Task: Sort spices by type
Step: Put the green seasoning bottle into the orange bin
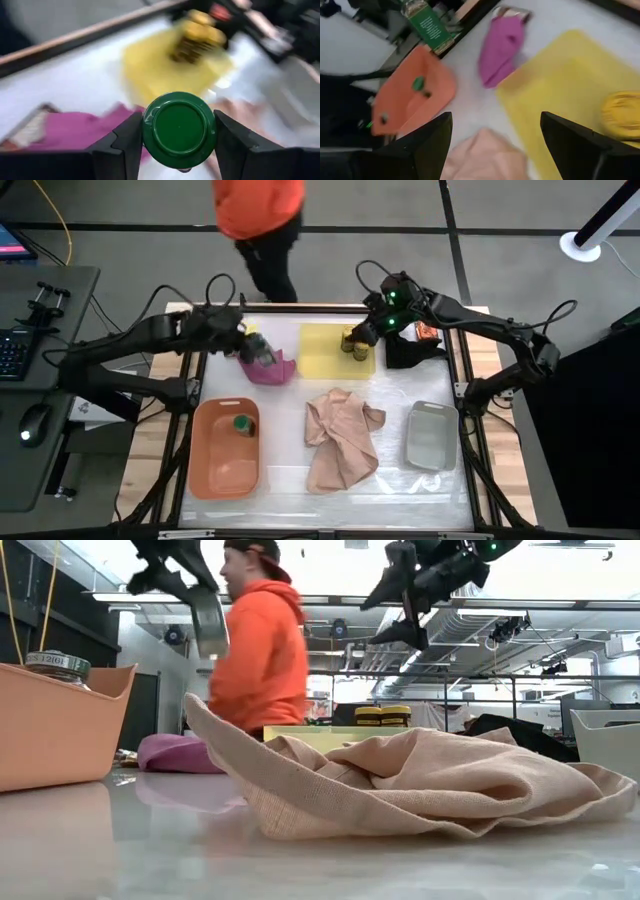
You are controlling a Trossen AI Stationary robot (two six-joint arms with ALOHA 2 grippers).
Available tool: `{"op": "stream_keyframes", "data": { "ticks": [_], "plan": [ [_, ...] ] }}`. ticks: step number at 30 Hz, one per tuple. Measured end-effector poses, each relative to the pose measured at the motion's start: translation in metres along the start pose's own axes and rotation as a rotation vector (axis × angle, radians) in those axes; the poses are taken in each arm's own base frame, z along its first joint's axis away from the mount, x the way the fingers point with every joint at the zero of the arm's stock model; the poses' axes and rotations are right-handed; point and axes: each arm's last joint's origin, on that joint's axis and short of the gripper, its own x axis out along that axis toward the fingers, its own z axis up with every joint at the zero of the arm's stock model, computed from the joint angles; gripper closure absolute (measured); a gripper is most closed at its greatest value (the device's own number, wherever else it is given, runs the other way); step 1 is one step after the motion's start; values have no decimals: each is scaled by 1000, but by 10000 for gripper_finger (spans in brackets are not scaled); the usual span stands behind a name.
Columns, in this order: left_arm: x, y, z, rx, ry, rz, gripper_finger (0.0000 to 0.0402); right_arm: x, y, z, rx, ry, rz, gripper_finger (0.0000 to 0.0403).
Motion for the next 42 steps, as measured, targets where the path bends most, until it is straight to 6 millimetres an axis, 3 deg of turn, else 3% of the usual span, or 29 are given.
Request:
{"op": "stream_keyframes", "data": {
  "ticks": [5,13,19,22,30,42],
  "plan": [
    [-26,-15,-22,98,109,-220,239,12,33,-14,-21,55,78,105],
    [-66,-31,-65,298,300,-462,239,25,91,-46,15,68,65,105],
    [-86,-40,-91,379,401,-559,239,27,124,-68,39,47,46,105],
    [-89,-42,-106,421,455,-490,239,27,135,-77,28,51,46,105],
    [-81,-49,-151,539,431,-95,239,27,152,-94,-18,92,74,105],
    [-61,-78,-207,394,242,179,239,27,154,-97,-69,108,82,105]
  ]
}}
